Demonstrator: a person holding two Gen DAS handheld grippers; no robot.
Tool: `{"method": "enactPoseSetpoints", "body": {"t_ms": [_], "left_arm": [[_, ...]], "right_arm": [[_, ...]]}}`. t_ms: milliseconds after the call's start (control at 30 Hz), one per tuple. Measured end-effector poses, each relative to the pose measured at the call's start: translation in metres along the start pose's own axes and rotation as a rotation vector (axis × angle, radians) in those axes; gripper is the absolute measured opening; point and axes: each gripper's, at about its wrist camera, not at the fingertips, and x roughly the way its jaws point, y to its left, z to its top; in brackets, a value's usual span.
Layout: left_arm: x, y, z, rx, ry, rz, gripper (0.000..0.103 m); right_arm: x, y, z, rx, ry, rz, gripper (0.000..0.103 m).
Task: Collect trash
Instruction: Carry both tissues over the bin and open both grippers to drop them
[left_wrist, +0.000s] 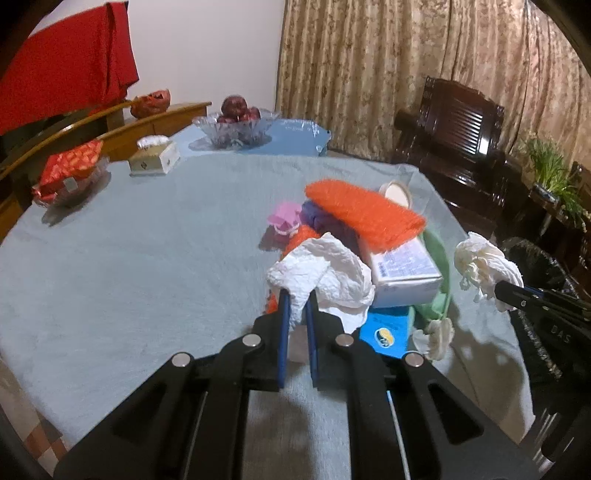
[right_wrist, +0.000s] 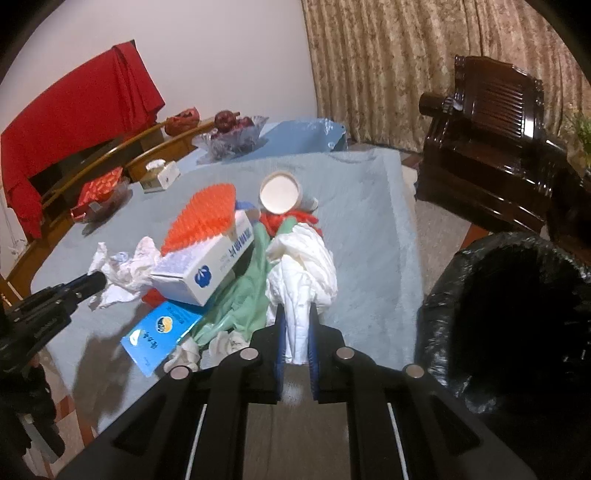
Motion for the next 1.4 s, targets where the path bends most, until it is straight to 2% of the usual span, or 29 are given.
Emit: {"method": "enactPoseSetpoints", "body": {"t_ms": [300,667,1000,1400], "left_arm": [[-0.047,-0.019,0.018,0.013,-0.084,-0.021,0.008],[-0.070,-0.078,0.024,0.095,-0.105,-0.134,0.008],[-0.056,-0.151,0.023,0.201,-0.078,-0.258,0.008],[-0.023,-0.243,0.006,0.340,-0.023,-0.384,0.008]], "right_arm": [[-0.039,-0.006,0.007,0.018,-0.075,0.002,0.011],[-0.082,-0.025,0.003,0.056,-0.143,-0.024,0.011],[-0.117,-0.070,-0.010,0.120,-0.177,-0.120,0.011],[-0.143,-0.145,-0.040,0.234,-0.160,-0.279,0.011]]}}
